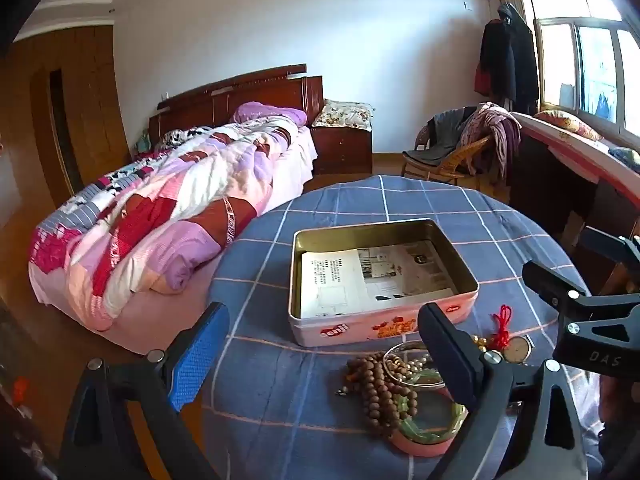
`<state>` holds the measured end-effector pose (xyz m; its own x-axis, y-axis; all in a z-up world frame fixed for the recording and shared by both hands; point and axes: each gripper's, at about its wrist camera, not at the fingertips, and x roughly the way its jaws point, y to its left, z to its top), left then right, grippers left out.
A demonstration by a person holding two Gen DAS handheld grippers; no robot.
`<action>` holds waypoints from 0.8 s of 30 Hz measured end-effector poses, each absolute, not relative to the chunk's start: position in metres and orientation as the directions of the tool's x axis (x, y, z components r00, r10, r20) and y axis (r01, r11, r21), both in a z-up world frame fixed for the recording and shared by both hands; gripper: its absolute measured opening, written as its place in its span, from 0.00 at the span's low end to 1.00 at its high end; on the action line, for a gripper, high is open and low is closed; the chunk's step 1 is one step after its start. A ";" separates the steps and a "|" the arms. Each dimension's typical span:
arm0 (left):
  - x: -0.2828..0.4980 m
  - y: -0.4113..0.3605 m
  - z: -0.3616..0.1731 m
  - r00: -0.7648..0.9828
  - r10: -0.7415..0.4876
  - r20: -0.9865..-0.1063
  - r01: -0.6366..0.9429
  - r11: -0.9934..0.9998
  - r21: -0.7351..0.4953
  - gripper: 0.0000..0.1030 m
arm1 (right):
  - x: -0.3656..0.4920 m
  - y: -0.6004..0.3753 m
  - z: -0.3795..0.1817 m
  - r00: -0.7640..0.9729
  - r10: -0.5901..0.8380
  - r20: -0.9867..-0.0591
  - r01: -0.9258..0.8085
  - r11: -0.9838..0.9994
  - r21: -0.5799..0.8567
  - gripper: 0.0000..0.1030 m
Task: Organize jewelry
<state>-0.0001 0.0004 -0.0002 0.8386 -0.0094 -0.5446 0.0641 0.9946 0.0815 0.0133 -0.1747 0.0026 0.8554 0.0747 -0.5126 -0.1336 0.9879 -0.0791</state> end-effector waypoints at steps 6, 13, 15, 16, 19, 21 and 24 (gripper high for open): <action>-0.007 -0.014 -0.003 0.838 0.006 -0.546 0.066 0.991 0.112 0.92 | 0.013 -0.175 0.003 0.857 0.071 -0.510 -0.131 0.988 -0.083 1.00; 0.001 -0.007 -0.004 0.825 -0.023 -0.565 0.094 0.991 0.097 0.92 | 0.012 -0.174 0.003 0.855 0.074 -0.512 -0.134 0.988 -0.081 1.00; 0.001 -0.007 -0.004 0.825 -0.025 -0.565 0.098 0.990 0.099 0.92 | 0.011 -0.172 0.004 0.855 0.075 -0.513 -0.136 0.987 -0.083 1.00; 0.000 -0.007 -0.004 0.825 -0.023 -0.564 0.097 0.990 0.102 0.92 | 0.010 -0.172 0.004 0.855 0.075 -0.513 -0.137 0.987 -0.083 1.00; 0.000 -0.008 -0.004 0.827 -0.019 -0.562 0.099 0.989 0.112 0.92 | 0.015 -0.176 0.002 0.855 0.072 -0.513 -0.132 0.988 -0.081 1.00; 0.000 -0.008 -0.004 0.828 -0.016 -0.560 0.098 0.989 0.115 0.92 | 0.014 -0.178 0.003 0.854 0.072 -0.515 -0.131 0.988 -0.081 1.00; -0.001 -0.008 -0.003 0.829 -0.013 -0.559 0.096 0.988 0.118 0.92 | 0.014 -0.178 0.002 0.854 0.073 -0.515 -0.132 0.988 -0.079 1.00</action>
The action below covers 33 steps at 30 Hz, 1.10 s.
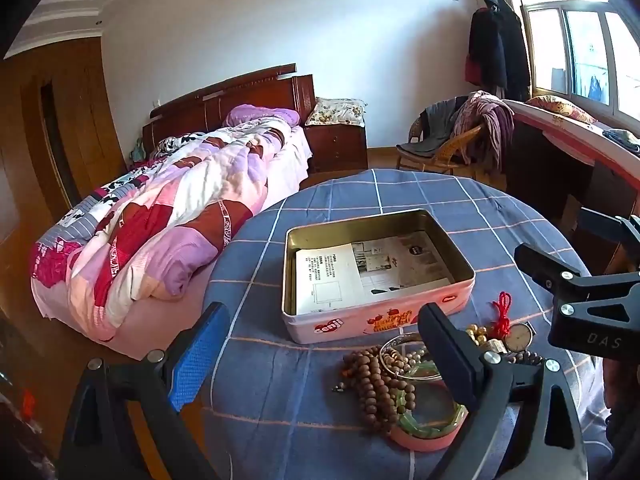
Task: Organize jewelry
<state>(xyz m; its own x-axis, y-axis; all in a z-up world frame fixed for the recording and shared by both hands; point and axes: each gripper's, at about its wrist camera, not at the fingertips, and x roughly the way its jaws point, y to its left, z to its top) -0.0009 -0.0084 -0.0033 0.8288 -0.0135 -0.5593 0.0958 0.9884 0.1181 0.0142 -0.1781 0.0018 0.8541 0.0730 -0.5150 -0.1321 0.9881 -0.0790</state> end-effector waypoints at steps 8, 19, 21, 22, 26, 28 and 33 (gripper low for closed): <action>-0.001 -0.008 -0.004 0.829 -0.013 -0.559 0.096 0.988 0.119 0.92 | 0.015 -0.177 0.001 0.853 0.072 -0.516 -0.130 0.988 -0.078 1.00; -0.001 -0.007 -0.004 0.829 -0.008 -0.560 0.094 0.988 0.124 0.92 | 0.014 -0.178 -0.001 0.851 0.071 -0.520 -0.131 0.988 -0.080 1.00; -0.001 -0.006 -0.004 0.829 -0.008 -0.560 0.093 0.988 0.124 0.92 | 0.016 -0.179 -0.003 0.851 0.071 -0.520 -0.129 0.989 -0.077 1.00; -0.001 -0.007 -0.004 0.829 -0.009 -0.559 0.094 0.988 0.124 0.92 | 0.017 -0.179 -0.002 0.851 0.071 -0.520 -0.130 0.988 -0.078 1.00; -0.001 -0.007 -0.004 0.829 -0.009 -0.559 0.094 0.988 0.124 0.92 | 0.016 -0.179 -0.002 0.852 0.070 -0.519 -0.128 0.989 -0.077 1.00; 0.000 -0.006 -0.004 0.828 -0.008 -0.561 0.094 0.988 0.124 0.92 | 0.017 -0.179 -0.002 0.850 0.072 -0.521 -0.130 0.988 -0.077 1.00; -0.001 -0.006 -0.004 0.828 -0.007 -0.560 0.095 0.987 0.127 0.92 | 0.017 -0.179 -0.003 0.850 0.072 -0.522 -0.132 0.988 -0.078 1.00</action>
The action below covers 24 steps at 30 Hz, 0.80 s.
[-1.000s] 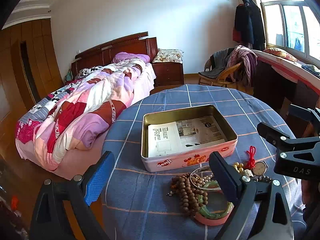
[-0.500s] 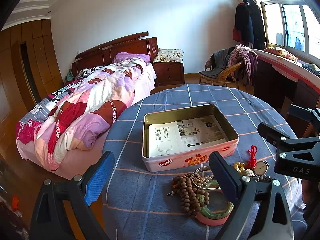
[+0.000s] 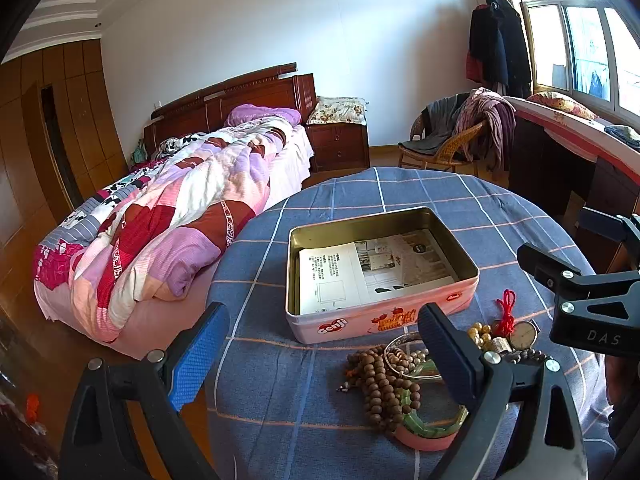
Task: Organize jewelry
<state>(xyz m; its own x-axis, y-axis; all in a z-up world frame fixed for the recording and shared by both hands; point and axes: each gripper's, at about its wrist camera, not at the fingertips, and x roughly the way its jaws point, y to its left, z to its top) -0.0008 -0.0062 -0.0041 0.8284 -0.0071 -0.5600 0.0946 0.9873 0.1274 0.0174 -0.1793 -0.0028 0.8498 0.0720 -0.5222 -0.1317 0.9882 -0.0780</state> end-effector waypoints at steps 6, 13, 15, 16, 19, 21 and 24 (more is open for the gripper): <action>-0.001 -0.006 -0.004 0.829 -0.007 -0.560 0.094 0.988 0.126 0.92 | 0.018 -0.180 -0.003 0.850 0.071 -0.522 -0.129 0.989 -0.076 1.00; -0.002 -0.005 -0.004 0.828 -0.006 -0.561 0.095 0.987 0.130 0.92 | 0.017 -0.179 -0.003 0.850 0.072 -0.522 -0.133 0.988 -0.080 1.00; -0.002 -0.005 -0.004 0.828 -0.005 -0.561 0.095 0.987 0.130 0.92 | 0.018 -0.179 -0.003 0.849 0.071 -0.523 -0.130 0.989 -0.077 1.00; -0.002 -0.006 -0.004 0.828 -0.004 -0.561 0.094 0.987 0.131 0.92 | 0.018 -0.179 -0.003 0.849 0.071 -0.523 -0.130 0.989 -0.076 1.00; -0.001 -0.005 -0.004 0.827 -0.004 -0.562 0.095 0.987 0.132 0.92 | 0.018 -0.180 -0.003 0.849 0.071 -0.523 -0.130 0.989 -0.077 1.00; -0.002 -0.006 -0.004 0.826 -0.004 -0.563 0.095 0.987 0.132 0.92 | 0.018 -0.179 -0.003 0.849 0.071 -0.524 -0.130 0.989 -0.077 1.00; -0.002 -0.005 -0.005 0.825 -0.004 -0.566 0.098 0.986 0.136 0.92 | 0.018 -0.179 -0.003 0.848 0.071 -0.525 -0.130 0.988 -0.078 1.00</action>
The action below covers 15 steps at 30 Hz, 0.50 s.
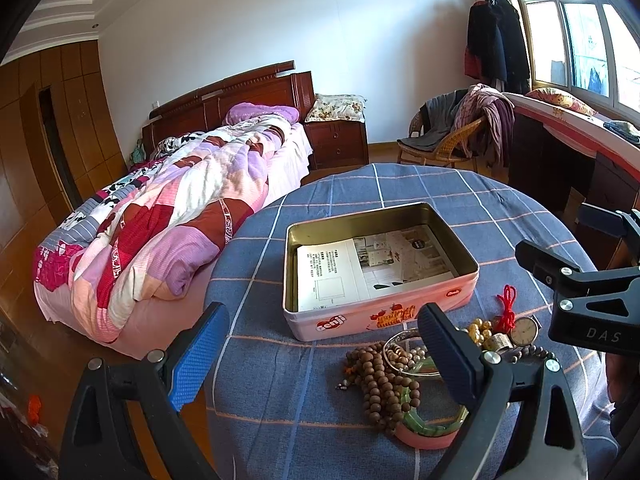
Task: Organize jewelry
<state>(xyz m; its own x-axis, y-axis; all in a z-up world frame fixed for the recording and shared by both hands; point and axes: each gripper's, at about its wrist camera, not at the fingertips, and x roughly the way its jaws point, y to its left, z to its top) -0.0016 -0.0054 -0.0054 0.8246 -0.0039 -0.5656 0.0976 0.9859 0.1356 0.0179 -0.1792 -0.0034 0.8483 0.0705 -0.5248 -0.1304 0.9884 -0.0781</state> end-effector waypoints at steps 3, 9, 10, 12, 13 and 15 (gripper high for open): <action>-0.002 -0.005 -0.005 0.823 -0.005 -0.568 0.100 0.985 0.137 0.92 | 0.017 -0.179 -0.003 0.849 0.070 -0.524 -0.130 0.988 -0.078 1.00; 0.000 -0.007 -0.007 0.820 -0.003 -0.572 0.103 0.984 0.143 0.92 | 0.018 -0.180 -0.012 0.847 0.070 -0.527 -0.130 0.988 -0.078 1.00; 0.000 -0.007 -0.007 0.820 -0.004 -0.572 0.103 0.985 0.141 0.92 | 0.019 -0.180 -0.014 0.847 0.069 -0.527 -0.129 0.989 -0.078 1.00; 0.000 -0.007 -0.008 0.819 -0.003 -0.574 0.103 0.985 0.141 0.92 | 0.019 -0.180 -0.013 0.846 0.069 -0.528 -0.129 0.989 -0.078 1.00; 0.000 -0.007 -0.009 0.818 -0.003 -0.576 0.103 0.985 0.142 0.92 | 0.019 -0.180 -0.013 0.846 0.068 -0.529 -0.129 0.989 -0.078 1.00; 0.001 -0.007 -0.011 0.815 -0.001 -0.580 0.103 0.984 0.143 0.92 | 0.018 -0.181 -0.016 0.846 0.068 -0.529 -0.128 0.989 -0.079 1.00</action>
